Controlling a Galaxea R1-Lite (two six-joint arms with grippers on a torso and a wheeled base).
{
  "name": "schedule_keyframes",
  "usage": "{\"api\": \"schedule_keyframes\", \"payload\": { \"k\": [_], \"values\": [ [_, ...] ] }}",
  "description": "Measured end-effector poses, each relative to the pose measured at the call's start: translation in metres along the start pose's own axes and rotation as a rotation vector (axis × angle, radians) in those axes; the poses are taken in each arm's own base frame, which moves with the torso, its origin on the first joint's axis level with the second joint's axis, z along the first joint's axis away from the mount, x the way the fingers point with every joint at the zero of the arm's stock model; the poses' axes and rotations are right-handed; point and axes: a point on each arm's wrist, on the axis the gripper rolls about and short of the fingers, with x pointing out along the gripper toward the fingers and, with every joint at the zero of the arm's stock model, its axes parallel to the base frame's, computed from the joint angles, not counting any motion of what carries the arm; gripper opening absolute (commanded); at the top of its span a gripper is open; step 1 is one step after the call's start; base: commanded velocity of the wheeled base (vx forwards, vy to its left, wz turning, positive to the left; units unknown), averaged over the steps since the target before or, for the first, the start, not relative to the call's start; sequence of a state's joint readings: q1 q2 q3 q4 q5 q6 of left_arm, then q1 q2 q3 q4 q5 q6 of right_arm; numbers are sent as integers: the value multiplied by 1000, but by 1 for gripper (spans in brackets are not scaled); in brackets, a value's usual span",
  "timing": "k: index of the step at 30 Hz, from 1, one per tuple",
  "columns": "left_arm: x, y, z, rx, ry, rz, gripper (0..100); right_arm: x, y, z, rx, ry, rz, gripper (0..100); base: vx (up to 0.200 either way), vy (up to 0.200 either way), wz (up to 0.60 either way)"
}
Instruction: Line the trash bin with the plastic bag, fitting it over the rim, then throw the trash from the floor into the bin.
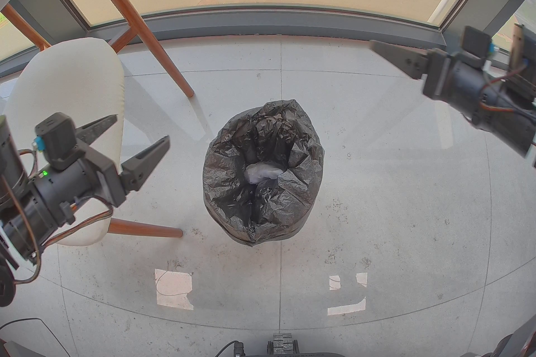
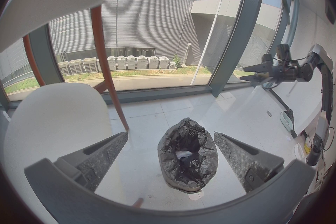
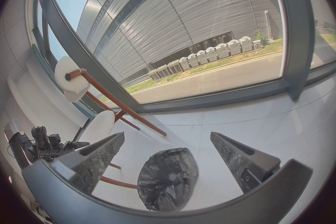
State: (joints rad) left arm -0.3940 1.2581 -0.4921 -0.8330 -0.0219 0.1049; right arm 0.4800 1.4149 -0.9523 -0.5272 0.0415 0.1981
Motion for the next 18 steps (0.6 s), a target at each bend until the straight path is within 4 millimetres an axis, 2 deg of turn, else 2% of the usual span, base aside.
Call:
{"api": "schedule_keyframes", "payload": {
  "k": [5, 10, 13, 18],
  "values": [
    [-46, 9, 1, 6, -58, 73, 100, -70, -9, 5, -19, -7, -103, 100, 0, 0, 0],
    [-91, 10, -13, 14, -89, 148, 100, -131, -14, -5, -44, -13, -193, 100, 0, 0, 0],
    [-116, 8, -25, 19, -100, 190, 100, -163, -15, -19, -64, -23, -238, 100, 0, 0, 0],
    [-150, 1, -48, 19, -63, 236, 100, -211, -14, -58, -113, -27, -301, 100, 0, 0, 0]
  ]
}}
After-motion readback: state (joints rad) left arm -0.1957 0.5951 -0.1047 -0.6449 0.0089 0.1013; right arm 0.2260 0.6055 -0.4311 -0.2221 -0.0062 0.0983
